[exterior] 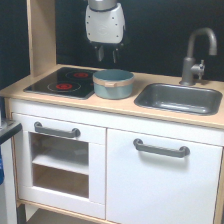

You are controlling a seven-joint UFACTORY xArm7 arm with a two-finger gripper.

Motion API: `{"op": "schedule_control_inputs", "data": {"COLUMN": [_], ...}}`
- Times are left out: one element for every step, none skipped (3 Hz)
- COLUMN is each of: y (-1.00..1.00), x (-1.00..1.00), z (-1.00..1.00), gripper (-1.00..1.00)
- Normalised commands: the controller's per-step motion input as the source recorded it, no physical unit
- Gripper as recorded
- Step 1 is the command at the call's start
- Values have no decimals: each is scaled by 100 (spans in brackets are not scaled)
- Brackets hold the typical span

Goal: Place the pot in the sink

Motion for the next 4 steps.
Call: {"op": "schedule_control_inputs", "data": {"y": [-8, 29, -21, 5], "x": [-41, 1, 21, 17], "z": [69, 62, 100, 100], "gripper": [92, 100, 100, 100]}}
